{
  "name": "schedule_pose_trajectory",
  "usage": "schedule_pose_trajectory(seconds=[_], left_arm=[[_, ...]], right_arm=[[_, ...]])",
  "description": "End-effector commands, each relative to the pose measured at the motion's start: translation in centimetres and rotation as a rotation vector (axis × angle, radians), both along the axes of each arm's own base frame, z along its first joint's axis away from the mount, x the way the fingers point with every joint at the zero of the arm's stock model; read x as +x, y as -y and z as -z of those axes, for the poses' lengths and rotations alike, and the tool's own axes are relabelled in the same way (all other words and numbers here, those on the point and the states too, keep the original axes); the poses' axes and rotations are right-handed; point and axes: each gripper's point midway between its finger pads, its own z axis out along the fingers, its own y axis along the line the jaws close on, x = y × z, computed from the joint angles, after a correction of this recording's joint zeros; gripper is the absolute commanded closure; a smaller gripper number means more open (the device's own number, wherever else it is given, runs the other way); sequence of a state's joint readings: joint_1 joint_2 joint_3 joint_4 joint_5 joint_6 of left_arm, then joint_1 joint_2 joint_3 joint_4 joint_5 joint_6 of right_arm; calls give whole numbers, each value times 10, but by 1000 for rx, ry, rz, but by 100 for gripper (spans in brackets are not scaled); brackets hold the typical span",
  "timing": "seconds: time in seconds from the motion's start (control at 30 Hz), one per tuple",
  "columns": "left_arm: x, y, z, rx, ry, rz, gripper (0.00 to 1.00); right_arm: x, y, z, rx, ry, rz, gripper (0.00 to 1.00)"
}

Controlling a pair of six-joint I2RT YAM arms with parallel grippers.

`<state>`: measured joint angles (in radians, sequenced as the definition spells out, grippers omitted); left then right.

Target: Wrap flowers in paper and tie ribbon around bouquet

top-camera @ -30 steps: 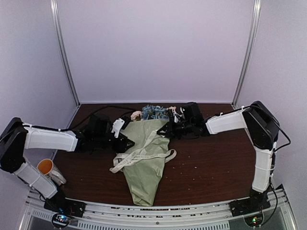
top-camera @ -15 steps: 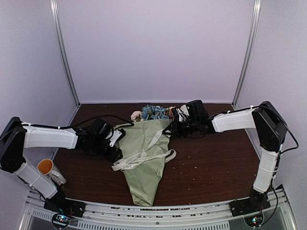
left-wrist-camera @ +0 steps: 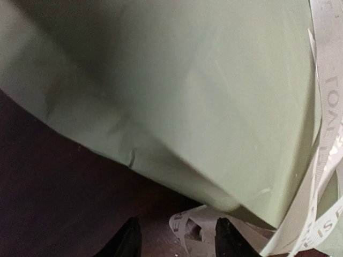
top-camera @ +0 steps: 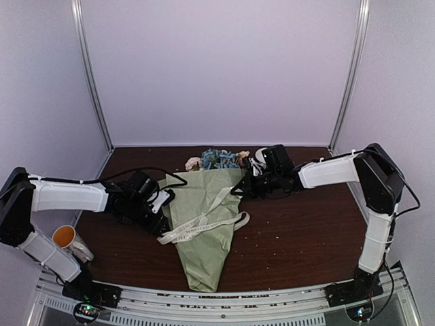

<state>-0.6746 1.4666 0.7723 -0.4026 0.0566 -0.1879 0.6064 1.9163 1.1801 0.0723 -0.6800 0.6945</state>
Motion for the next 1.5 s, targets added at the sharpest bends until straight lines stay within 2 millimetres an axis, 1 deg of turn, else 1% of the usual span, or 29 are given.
schedule_pose_trajectory(seconds=[0.0, 0.03, 0.1, 0.23, 0.27, 0.3, 0.37, 0.43, 0.47, 0.5, 0.57, 0.73, 0.87, 0.97, 1.07, 1.17, 1.23, 1.27, 1.3, 1.37, 1.4, 1.43, 1.47], left_arm=[[-19, -3, 1, -34, -58, -10, 49], [-19, -3, -1, -37, -55, -13, 49], [-15, -1, -13, -59, -35, -21, 49], [-14, 7, -48, -144, 38, 0, 50], [-15, 5, -53, -153, 51, 5, 50], [-17, 2, -53, -145, 55, 3, 50], [-23, -12, -41, -62, 13, -19, 50], [-30, -22, -27, 42, -78, -15, 51], [-34, -23, -20, 70, -121, -11, 50], [-37, -20, -16, 74, -149, 9, 49], [-37, -13, -14, 73, -152, 46, 46], [-18, -7, -21, 82, -46, 107, 41], [-16, 3, -6, 90, -61, 162, 39], [-15, 12, 1, 107, -60, 207, 36], [-3, 9, 3, 177, -32, 190, 33], [13, 9, -4, 204, 13, 158, 33], [20, 14, -11, 181, 48, 140, 34], [21, 18, -15, 150, 63, 145, 38], [20, 22, -17, 120, 73, 151, 46], [14, 24, -22, 82, 69, 156, 75], [11, 22, -24, 81, 66, 153, 91], [8, 17, -26, 88, 63, 145, 100], [5, 12, -29, 101, 61, 133, 100]], right_arm=[[0, -5, 5, -20, 5, -20, 100], [0, -6, 5, -23, 7, -23, 100], [0, -7, 4, -26, 9, -27, 100], [-1, -8, 4, -31, 10, -35, 100], [-2, -8, 5, -33, 6, -35, 100], [-2, -8, 6, -33, 4, -35, 100], [-2, -9, 4, -29, 4, -37, 100], [-1, -11, 2, -26, 7, -39, 100], [-1, -12, 1, -25, 10, -40, 100], [0, -12, 0, -26, 11, -40, 100], [-1, -12, 1, -27, 9, -43, 100], [-2, -12, 1, -27, 8, -47, 100], [-2, -12, -1, -25, 15, -47, 100], [-1, -12, -2, -24, 17, -45, 100], [-1, -13, 0, -24, 12, -45, 100], [-1, -14, 2, -22, 10, -46, 100], [-2, -13, 2, -21, 9, -45, 100], [-2, -13, 2, -22, 7, -46, 100], [-3, -13, 2, -23, 8, -46, 100], [-3, -13, 2, -23, 6, -48, 100], [-3, -12, 1, -23, 7, -47, 100], [-3, -12, 1, -24, 9, -46, 100], [-2, -12, 1, -25, 12, -45, 100]])
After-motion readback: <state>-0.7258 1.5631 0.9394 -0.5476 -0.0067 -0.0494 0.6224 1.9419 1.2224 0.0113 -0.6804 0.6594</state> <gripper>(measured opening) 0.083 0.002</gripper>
